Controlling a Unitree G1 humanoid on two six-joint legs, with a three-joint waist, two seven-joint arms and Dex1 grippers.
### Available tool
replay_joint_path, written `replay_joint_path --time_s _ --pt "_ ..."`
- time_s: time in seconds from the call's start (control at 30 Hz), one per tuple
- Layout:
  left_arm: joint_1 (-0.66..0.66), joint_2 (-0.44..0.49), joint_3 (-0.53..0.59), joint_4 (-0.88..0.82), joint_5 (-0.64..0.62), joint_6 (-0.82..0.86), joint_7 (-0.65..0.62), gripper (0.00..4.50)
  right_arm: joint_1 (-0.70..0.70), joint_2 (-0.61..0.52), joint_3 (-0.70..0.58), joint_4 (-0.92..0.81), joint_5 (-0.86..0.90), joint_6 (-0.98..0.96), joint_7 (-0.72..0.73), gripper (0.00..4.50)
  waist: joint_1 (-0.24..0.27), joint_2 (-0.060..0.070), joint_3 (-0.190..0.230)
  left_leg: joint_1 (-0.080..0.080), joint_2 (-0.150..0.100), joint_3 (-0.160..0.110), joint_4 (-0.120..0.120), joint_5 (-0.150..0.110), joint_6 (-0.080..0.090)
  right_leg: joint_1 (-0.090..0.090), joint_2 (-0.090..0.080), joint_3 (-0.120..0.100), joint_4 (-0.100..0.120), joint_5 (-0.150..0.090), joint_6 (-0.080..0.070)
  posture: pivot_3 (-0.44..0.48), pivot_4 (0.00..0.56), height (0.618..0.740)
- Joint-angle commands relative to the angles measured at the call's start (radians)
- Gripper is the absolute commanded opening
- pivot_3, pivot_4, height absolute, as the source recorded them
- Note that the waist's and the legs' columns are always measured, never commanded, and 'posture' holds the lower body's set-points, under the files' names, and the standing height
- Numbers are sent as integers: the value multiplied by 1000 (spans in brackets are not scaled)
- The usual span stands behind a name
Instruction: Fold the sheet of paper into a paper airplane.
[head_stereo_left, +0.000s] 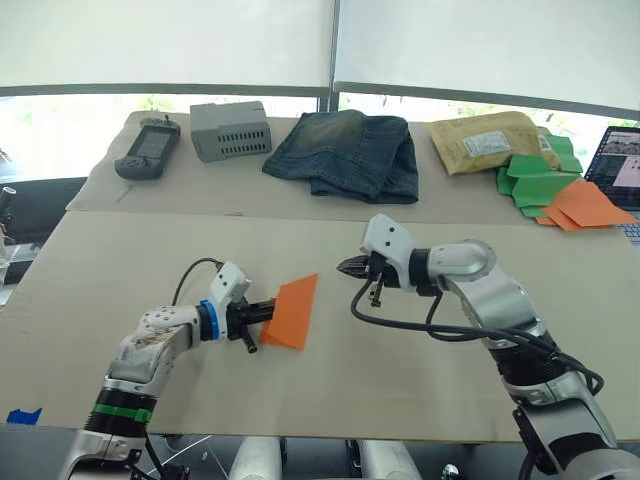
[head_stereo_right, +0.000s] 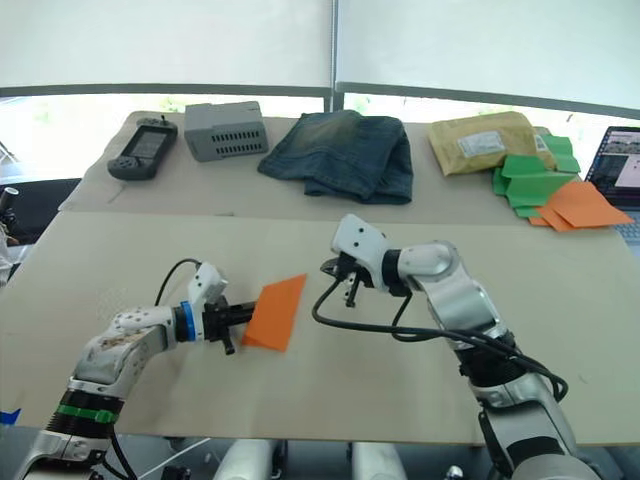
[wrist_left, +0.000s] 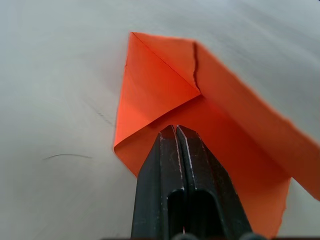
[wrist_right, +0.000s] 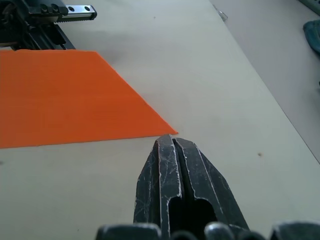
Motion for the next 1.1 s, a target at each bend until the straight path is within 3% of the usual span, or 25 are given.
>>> replay_joint_path --time_s 0.03,0.2,0.37,0.53,0.63,0.7,0.87,1.1 --pt "31 -5 -24 -60 -19 59 12 46 2 -21 -42 -51 24 9 -12 0 -2 0 0 2 0 0 0 0 0 2 0 0 0 0 0 0 150 728" --pt "24 -8 91 -101 -102 203 104 46 -2 -30 -48 -50 28 8 -13 0 -5 0 0 4 2 0 0 0 0 4 2 0 0 0 0 0 150 728" --pt "-45 8 272 -145 -325 488 176 1558 -6 -41 -58 -43 29 0 -14 0 -22 -2 2 4 3 -2 0 0 0 3 3 -1 1 0 0 0 150 728" --pt "-143 76 270 -197 -374 746 278 3239 -7 -50 -64 -41 31 -3 -19 0 -27 -4 3 4 2 -2 0 0 0 4 2 0 1 0 1 0 150 728" --pt "-272 51 371 -53 -505 967 273 3239 -4 -54 -66 -44 34 -3 -29 0 -24 -5 4 3 1 -2 0 0 0 3 2 0 1 0 1 0 150 728" --pt "-335 117 303 57 -595 1043 249 3239 0 -56 -67 -48 36 -2 -38 0 -26 -6 5 3 1 -2 0 0 0 3 3 -1 1 0 1 0 150 728" --pt "-445 153 250 238 -744 1052 330 3239 16 -64 -72 -69 44 9 -59 0 -28 -6 5 4 2 -2 0 0 0 3 3 -1 1 0 0 0 150 728" --pt "-518 137 130 312 -771 1052 429 3239 21 -68 -75 -80 48 16 -82 0 -20 -6 5 3 0 -2 0 0 0 3 0 0 1 0 0 0 150 728"
